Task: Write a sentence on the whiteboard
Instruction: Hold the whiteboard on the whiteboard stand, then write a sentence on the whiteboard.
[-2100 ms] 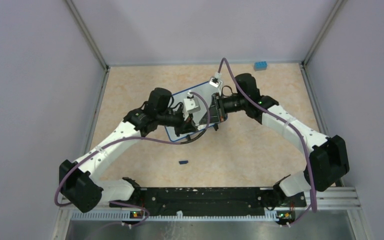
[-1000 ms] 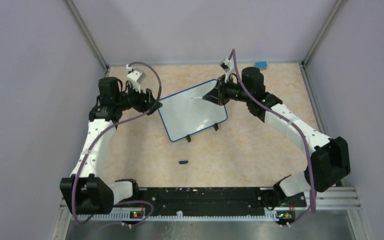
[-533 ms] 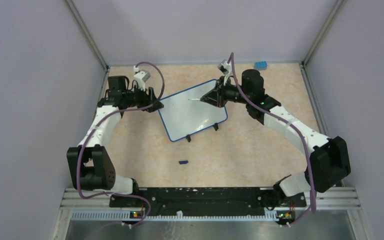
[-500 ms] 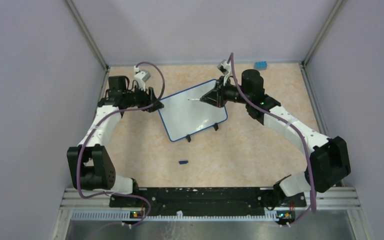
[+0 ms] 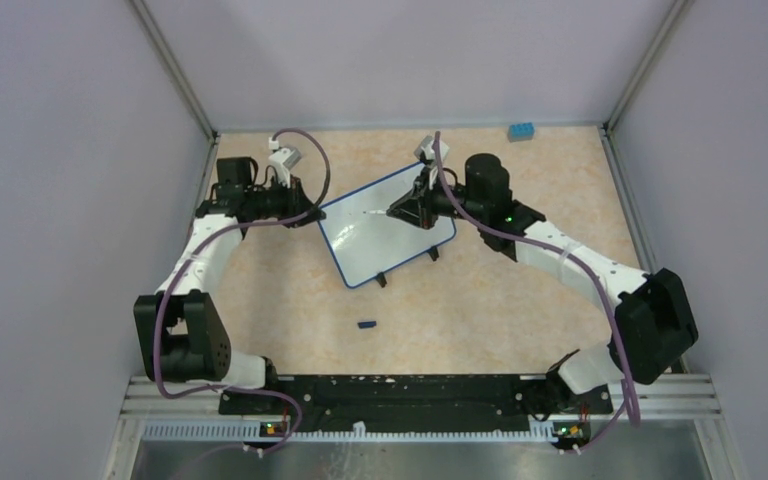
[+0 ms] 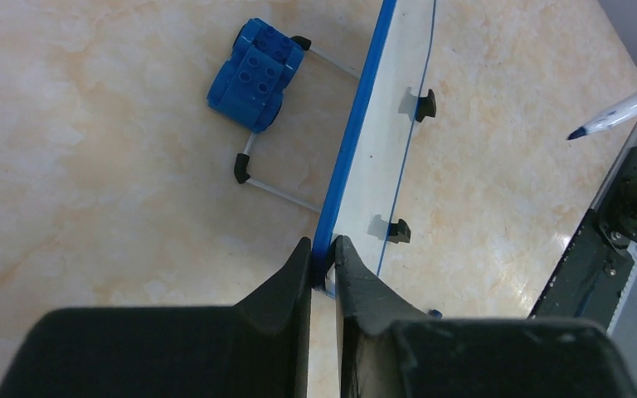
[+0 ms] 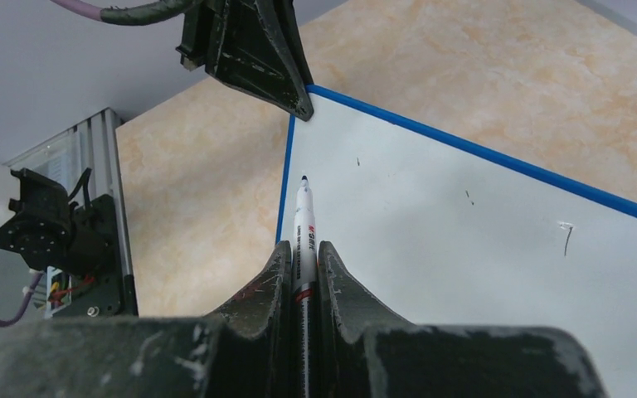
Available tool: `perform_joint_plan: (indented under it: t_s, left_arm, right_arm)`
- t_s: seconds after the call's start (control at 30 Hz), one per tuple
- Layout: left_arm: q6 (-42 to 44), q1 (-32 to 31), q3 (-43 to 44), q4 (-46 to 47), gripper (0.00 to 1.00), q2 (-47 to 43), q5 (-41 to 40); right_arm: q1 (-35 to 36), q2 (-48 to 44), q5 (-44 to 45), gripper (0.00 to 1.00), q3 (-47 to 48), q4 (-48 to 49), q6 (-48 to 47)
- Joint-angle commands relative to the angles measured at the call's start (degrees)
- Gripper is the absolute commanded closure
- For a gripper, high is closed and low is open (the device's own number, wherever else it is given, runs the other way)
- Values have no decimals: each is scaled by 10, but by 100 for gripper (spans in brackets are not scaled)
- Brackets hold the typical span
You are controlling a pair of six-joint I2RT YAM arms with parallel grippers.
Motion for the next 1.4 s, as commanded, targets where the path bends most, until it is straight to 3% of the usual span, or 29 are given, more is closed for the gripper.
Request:
perform_joint_plan:
  t_s: [0.0,0.27,0.5,0.93,1.03,1.23,1.37]
  left_arm:
    - [7,0,-11,7,87,-11,23]
    - [1,1,7,3,90,20,37]
    - [18,1,27,-19,100,50,36]
    - [34,1,41,-37,100,79,24]
    - [43,0,53,-49,93,89,22]
    - [75,1,87,-105,70,104,60]
    - [76,7,80,-100,61,97,103]
  right_arm:
    - [20,10,28,100,-4,28,-53]
    - [29,12,36,100,-6,20,-97]
    - [37,26,53,100,18,-1,-125]
    - [56,59,78,100,40,3,-141]
    - [62,72,98,100,60,-6,-140]
    - [71,92,137,100,141,-126,-185]
    - [72,84,142,100,140,-131,-214]
